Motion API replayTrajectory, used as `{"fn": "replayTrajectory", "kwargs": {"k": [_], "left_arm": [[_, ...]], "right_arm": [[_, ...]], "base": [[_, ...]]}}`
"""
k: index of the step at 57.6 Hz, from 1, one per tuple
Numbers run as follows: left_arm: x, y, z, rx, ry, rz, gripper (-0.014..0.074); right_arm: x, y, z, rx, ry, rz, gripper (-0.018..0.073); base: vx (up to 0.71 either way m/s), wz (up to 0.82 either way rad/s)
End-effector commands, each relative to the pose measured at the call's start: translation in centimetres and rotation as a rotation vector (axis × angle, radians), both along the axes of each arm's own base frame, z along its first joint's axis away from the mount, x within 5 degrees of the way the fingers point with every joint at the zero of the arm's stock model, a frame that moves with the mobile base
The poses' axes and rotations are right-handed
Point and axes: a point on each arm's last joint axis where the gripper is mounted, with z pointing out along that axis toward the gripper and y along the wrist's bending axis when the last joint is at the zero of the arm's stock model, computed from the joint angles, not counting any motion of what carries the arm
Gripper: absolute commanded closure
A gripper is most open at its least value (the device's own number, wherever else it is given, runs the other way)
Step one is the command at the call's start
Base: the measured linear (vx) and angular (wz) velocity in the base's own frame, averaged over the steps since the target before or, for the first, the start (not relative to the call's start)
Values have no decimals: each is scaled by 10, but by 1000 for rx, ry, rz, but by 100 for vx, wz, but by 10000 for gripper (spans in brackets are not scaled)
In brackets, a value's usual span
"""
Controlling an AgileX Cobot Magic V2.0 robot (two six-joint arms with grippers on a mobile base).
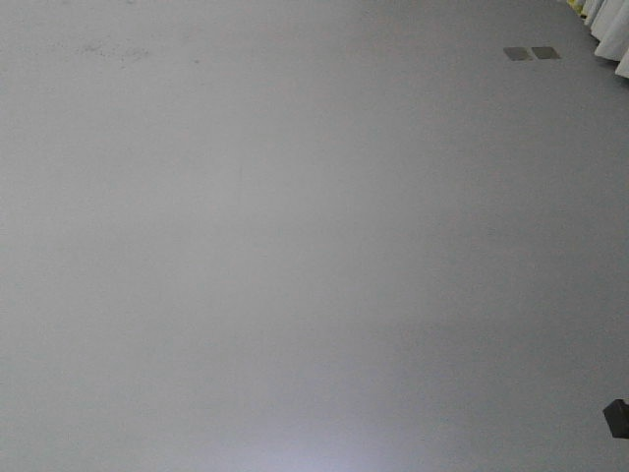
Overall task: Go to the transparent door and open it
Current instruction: 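Drive the base across the grey floor toward the glass door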
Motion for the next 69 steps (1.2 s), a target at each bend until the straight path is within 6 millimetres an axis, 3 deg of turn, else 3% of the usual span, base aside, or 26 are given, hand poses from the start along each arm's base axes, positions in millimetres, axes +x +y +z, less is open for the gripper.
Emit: {"fn": "replayTrajectory", "kwargs": {"k": [1, 38, 69], "left_arm": [[-1, 0, -2, -18, -64, -9, 599], [-1, 0, -2, -18, -64, -9, 599], [-1, 0, -2, -18, -65, -9, 599]], "right_arm": [[0, -1, 4, -17, -86, -12, 564], [0, -1, 4, -17, -86, -12, 564], [0, -1, 4, -17, -86, -12, 564]], "base": [[40, 0], [49, 5], [54, 27]]}}
